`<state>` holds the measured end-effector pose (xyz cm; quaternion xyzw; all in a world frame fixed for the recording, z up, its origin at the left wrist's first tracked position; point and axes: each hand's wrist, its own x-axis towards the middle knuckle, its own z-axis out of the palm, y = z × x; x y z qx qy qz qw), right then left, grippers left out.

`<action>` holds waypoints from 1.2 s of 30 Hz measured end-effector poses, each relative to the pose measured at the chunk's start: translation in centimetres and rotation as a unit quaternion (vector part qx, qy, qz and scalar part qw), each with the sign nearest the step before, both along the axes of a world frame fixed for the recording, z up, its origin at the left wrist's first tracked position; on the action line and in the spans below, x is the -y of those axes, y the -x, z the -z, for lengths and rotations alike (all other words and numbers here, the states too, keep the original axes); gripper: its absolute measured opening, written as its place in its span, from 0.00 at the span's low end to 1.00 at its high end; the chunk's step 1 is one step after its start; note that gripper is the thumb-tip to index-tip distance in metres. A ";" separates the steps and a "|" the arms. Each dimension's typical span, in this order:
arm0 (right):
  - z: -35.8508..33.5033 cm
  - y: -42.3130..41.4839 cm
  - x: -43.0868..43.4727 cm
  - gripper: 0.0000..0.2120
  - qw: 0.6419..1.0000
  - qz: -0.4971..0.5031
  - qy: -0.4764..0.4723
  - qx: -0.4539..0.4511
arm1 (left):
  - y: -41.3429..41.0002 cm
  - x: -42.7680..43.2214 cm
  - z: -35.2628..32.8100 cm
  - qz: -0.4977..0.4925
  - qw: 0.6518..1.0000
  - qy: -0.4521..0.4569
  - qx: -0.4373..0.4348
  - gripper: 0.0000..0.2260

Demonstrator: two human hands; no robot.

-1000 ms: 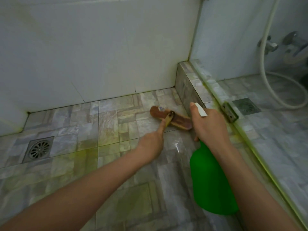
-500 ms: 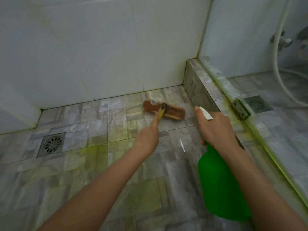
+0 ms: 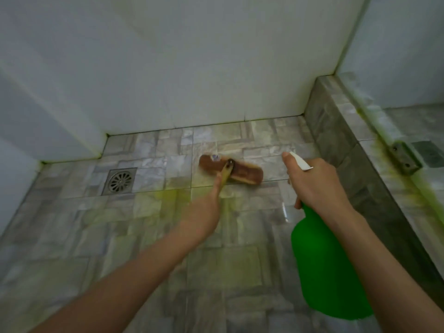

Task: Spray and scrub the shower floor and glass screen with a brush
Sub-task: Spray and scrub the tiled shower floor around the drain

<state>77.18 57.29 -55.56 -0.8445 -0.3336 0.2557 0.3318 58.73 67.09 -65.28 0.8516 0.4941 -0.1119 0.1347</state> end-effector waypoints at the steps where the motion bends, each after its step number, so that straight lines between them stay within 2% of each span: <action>1: 0.0 0.7 -0.4 0.30 1.000 -0.008 -0.001 0.001 | -0.9 -2.4 0.1 -0.021 1.000 -0.008 0.010 0.35; 4: 0.2 2.2 -1.1 0.30 1.000 -0.019 -0.016 -0.008 | -3.1 -9.5 -0.7 -0.094 0.995 0.022 0.019 0.35; 6: 0.2 3.0 -1.4 0.30 0.999 -0.024 -0.019 -0.014 | -2.4 -10.0 -1.2 -0.106 0.994 0.026 0.016 0.35; 10: -0.1 4.1 -1.2 0.30 0.999 -0.051 0.009 0.001 | 4.0 -0.2 0.6 -0.118 0.989 0.039 0.084 0.36; 13: 0.0 4.7 -1.3 0.28 0.998 -0.062 0.002 0.006 | 7.9 4.3 1.4 -0.113 0.990 0.058 0.066 0.33; 17: 0.0 6.0 -2.2 0.28 0.997 -0.071 -0.001 0.015 | 5.5 -2.4 0.9 -0.129 0.989 0.004 0.067 0.33; 21: 0.0 7.1 -2.8 0.27 0.997 -0.069 -0.018 -0.010 | 5.2 -7.9 -1.1 -0.143 0.989 0.040 0.020 0.31; 25: -0.2 8.4 -3.3 0.28 0.996 -0.088 -0.025 -0.019 | 9.7 3.2 -0.3 -0.168 0.982 0.052 0.071 0.34; 28: 0.3 9.2 -3.8 0.27 0.994 -0.103 -0.016 -0.009 | 12.7 10.2 0.0 -0.134 0.987 0.088 0.031 0.32; 32: 0.4 10.5 -4.1 0.27 0.993 -0.112 -0.011 -0.015 | 11.5 4.3 0.9 -0.172 0.984 0.028 0.028 0.33; 34: 0.2 11.1 -4.1 0.27 0.993 -0.115 -0.019 -0.018 | 11.1 -1.2 0.5 -0.204 0.978 0.039 0.028 0.33; 36: -0.1 11.6 -4.1 0.28 0.992 -0.121 -0.027 -0.020 | 11.7 -3.3 -0.7 -0.213 0.976 0.054 0.000 0.34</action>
